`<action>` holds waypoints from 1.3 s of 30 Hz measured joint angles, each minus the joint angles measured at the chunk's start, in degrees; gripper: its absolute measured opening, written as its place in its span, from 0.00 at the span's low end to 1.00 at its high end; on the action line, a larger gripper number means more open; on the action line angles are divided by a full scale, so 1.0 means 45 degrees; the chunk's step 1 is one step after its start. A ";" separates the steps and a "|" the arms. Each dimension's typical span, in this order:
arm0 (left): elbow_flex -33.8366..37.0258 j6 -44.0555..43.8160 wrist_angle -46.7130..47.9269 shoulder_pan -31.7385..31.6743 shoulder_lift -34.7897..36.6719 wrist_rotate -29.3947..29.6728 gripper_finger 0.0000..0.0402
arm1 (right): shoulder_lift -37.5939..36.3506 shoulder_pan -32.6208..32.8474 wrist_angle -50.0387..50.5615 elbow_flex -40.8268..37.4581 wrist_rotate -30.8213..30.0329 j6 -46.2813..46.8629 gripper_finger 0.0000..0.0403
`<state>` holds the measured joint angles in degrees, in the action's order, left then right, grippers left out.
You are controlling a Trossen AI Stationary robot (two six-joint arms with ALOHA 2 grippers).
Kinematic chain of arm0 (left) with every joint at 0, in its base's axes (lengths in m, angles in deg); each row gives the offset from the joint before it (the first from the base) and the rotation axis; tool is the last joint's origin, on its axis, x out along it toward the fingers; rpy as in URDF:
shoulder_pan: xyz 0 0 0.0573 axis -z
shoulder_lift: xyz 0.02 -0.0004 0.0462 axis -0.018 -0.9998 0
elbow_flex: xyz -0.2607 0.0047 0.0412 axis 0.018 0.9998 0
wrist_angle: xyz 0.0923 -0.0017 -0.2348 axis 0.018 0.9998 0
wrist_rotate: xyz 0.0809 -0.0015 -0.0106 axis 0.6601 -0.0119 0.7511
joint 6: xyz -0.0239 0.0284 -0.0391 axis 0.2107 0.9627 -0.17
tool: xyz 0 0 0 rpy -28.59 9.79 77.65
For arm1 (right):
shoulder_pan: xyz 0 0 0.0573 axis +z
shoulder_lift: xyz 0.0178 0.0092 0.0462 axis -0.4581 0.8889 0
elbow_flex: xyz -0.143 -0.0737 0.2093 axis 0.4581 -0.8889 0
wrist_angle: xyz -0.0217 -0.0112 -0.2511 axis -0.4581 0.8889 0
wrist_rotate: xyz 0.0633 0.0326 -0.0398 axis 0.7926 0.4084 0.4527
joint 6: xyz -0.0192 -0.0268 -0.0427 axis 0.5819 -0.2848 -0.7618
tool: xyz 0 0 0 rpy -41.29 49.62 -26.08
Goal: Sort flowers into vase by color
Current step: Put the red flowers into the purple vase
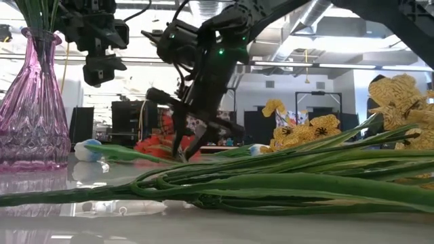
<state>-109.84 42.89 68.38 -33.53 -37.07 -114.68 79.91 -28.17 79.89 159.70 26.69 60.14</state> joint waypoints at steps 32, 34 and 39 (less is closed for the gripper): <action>0.0005 -0.0437 0.0419 -0.0018 0.0667 0.0987 0.45 | -0.5204 0.1324 -0.9067 -0.1601 -0.6060 -0.7458 0.08; 0.0005 -0.0509 0.0423 -0.0015 0.0667 0.0991 0.45 | -0.5487 0.1472 -1.2498 -0.3110 -0.5296 -0.8012 0.08; 0.0005 -0.0565 0.0422 -0.0013 0.0662 0.1333 0.45 | -0.4966 0.1307 -2.1998 -0.6346 -0.2276 -0.8356 0.08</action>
<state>-109.82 40.35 70.28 -33.59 -34.09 -108.68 57.56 -22.29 -19.10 131.14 16.45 22.54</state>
